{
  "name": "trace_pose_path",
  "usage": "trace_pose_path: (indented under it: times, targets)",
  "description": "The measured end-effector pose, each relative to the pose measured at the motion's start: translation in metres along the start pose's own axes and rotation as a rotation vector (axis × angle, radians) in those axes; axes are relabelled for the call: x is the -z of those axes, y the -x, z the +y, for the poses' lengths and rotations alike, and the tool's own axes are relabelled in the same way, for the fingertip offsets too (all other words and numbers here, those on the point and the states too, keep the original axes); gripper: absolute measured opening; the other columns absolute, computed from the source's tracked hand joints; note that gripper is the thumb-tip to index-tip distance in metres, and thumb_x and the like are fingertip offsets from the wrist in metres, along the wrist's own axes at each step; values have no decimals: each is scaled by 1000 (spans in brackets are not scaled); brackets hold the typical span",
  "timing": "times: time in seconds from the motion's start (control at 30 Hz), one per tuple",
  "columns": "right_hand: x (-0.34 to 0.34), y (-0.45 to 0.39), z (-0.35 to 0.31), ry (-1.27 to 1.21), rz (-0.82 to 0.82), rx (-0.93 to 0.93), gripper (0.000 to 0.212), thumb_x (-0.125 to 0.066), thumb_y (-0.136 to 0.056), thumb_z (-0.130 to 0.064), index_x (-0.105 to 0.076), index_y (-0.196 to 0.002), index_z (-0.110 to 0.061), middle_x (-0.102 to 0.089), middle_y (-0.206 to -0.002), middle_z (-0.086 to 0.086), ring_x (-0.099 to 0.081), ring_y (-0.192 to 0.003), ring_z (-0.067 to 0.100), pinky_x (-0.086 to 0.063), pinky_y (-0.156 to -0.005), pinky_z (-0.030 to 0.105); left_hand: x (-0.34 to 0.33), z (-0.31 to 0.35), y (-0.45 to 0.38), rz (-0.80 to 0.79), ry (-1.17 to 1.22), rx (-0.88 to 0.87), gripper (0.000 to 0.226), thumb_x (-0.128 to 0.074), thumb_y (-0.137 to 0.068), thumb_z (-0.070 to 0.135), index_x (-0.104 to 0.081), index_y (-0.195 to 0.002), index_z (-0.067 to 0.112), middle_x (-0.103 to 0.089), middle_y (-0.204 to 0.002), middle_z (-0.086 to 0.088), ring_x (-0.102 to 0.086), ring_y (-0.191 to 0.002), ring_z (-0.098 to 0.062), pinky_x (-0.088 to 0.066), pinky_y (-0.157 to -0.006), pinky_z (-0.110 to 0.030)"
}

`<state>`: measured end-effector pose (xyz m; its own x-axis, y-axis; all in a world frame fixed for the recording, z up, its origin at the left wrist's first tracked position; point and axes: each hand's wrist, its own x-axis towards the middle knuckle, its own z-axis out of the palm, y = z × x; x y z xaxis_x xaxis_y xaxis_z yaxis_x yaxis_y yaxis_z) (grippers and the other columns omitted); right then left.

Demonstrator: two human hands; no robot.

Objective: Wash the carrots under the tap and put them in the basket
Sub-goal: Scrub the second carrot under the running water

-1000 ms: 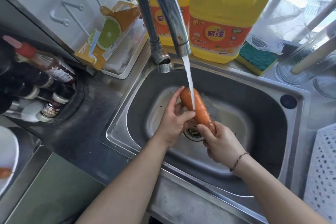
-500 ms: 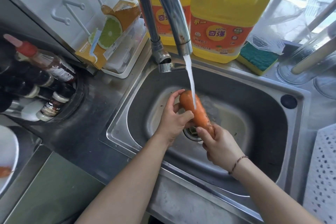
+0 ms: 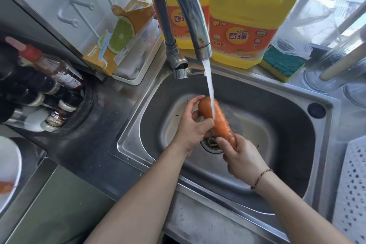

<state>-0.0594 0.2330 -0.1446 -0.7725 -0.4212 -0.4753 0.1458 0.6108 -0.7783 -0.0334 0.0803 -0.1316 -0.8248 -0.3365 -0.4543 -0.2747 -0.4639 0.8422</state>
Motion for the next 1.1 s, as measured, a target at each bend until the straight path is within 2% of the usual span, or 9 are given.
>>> trace_pose_path:
  times: [0.17,0.27,0.4,0.53,0.63,0.7,0.87,1.0,1.1]
  targets:
    - [1,2,-5,79,13,2,31,-57,-92,-49,-57,-86,-18,-64,-71,3,-55,-55,21,-44,-57,31,-4,-1,-1,48,-30,-19,61,-71,-75,4,-51,-114,46,-61,-118,-7,-64,-105,-26,-59,-84,-52]
    - [1,3,-7,-103,-40,-59,34,-59,-94,-42,-57,-91,-8,-55,-56,-3,-45,-44,16,-39,-49,31,-3,0,-2,33,4,-11,59,-65,-70,7,-54,-115,44,-60,-119,-13,-66,-95,-21,-61,-77,-47]
    - [0,6,-13,-306,-86,-146,36,-57,-97,-33,-54,-101,2,-46,-51,0,-36,-38,15,-32,-38,23,-1,-2,-3,22,-49,-24,63,-68,-71,9,-54,-122,42,-60,-122,-11,-65,-104,-25,-59,-84,-54]
    - [2,9,-15,-118,-43,-68,37,-59,-94,-42,-58,-96,-5,-53,-53,-3,-44,-42,16,-40,-48,31,-3,-1,-1,13,-117,-56,62,-69,-72,9,-53,-120,45,-61,-119,-5,-63,-109,-25,-58,-86,-56]
    - [4,13,-18,-409,-131,-166,37,-55,-99,-33,-51,-100,3,-44,-53,3,-34,-35,14,-30,-37,20,1,0,0,-8,-23,-49,61,-63,-80,-4,-56,-119,41,-59,-121,-11,-64,-100,-22,-61,-79,-49]
    - [7,18,-23,-605,-236,-241,31,-50,-101,-34,-45,-96,-3,-39,-56,6,-28,-36,11,-24,-37,14,3,-1,1,-26,-4,-46,60,-62,-78,-3,-59,-116,44,-58,-121,-13,-64,-99,-22,-60,-74,-45]
    - [2,28,-24,-655,-297,-239,29,-48,-100,-35,-41,-86,-11,-39,-56,7,-29,-35,11,-24,-38,14,-1,0,-1,36,6,-54,48,-64,-71,10,-62,-104,43,-63,-103,-2,-62,-84,-16,-59,-68,-41]
    - [-6,28,-22,-504,-176,-138,27,-54,-99,-30,-47,-87,-7,-43,-51,3,-33,-35,15,-30,-35,19,-6,-1,-4,185,43,-48,34,-63,-73,15,-65,-98,38,-69,-89,4,-64,-84,-32,-56,-72,-49]
    - [-11,29,-21,-328,-115,-84,33,-59,-95,-34,-53,-91,-3,-48,-52,0,-40,-42,16,-36,-41,27,-12,-1,-3,289,79,-46,20,-64,-85,15,-64,-100,29,-69,-88,-6,-66,-89,-53,-54,-78,-63]
